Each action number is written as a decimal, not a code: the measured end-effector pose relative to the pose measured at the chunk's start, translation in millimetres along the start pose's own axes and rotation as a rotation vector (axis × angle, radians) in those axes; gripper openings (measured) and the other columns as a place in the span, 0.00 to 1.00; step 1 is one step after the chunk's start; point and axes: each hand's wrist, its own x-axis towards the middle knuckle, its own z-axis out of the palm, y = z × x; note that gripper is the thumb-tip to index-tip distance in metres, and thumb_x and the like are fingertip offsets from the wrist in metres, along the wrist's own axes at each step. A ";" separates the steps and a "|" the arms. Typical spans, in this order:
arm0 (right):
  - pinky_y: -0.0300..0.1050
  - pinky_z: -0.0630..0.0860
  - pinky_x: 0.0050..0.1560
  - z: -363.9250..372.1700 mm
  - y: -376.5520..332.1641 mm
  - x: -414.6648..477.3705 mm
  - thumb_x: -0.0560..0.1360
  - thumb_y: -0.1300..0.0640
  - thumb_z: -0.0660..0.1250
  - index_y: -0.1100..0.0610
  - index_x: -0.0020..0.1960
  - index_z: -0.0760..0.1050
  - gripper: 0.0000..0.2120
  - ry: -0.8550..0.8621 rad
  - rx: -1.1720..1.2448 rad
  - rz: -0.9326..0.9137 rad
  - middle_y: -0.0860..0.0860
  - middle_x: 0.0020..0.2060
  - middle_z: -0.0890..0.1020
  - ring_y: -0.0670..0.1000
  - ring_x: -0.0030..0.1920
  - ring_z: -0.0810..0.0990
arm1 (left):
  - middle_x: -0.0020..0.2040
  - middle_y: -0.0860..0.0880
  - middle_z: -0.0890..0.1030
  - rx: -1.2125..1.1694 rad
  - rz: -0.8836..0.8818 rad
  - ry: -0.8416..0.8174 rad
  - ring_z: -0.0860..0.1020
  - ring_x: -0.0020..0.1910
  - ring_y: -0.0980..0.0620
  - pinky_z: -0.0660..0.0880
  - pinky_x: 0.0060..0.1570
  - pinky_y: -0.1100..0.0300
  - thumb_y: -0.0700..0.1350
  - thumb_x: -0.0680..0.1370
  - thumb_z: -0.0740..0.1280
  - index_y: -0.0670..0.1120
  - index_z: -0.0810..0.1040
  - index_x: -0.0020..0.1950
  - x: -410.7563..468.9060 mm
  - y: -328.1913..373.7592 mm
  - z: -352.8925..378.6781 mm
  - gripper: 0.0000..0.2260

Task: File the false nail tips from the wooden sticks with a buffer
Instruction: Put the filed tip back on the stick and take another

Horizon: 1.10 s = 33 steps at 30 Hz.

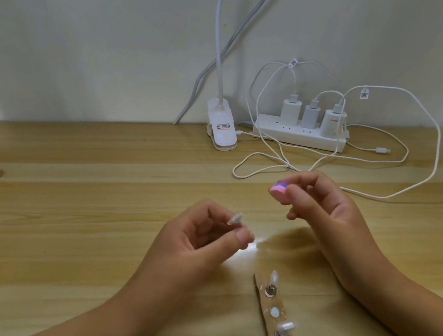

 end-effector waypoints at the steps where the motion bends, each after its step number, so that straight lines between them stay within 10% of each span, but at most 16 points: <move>1: 0.36 0.76 0.48 1.2 -0.2 -2.1 0.67 0.44 0.72 0.48 0.47 0.81 0.11 -0.018 -0.043 -0.047 0.48 0.47 0.84 0.44 0.47 0.80 | 0.41 0.49 0.85 -0.009 -0.019 -0.002 0.83 0.43 0.56 0.74 0.42 0.70 0.47 0.69 0.77 0.52 0.81 0.40 2.3 -0.2 -0.4 0.06; 12: 0.44 0.74 0.52 7.6 -0.9 -15.5 0.74 0.52 0.70 0.57 0.56 0.77 0.14 -0.245 -0.449 -0.496 0.49 0.54 0.80 0.54 0.56 0.78 | 0.36 0.55 0.82 0.081 -0.024 -0.093 0.78 0.36 0.61 0.73 0.37 0.67 0.53 0.67 0.74 0.55 0.83 0.39 6.6 -2.8 -2.1 0.05; 33: 0.44 0.74 0.58 6.1 1.3 -10.8 0.69 0.43 0.70 0.48 0.50 0.76 0.13 -0.197 -0.315 -0.194 0.42 0.52 0.82 0.48 0.58 0.79 | 0.34 0.52 0.83 0.167 -0.012 -0.061 0.81 0.37 0.59 0.74 0.39 0.70 0.45 0.73 0.72 0.51 0.82 0.38 6.6 -7.9 -2.5 0.04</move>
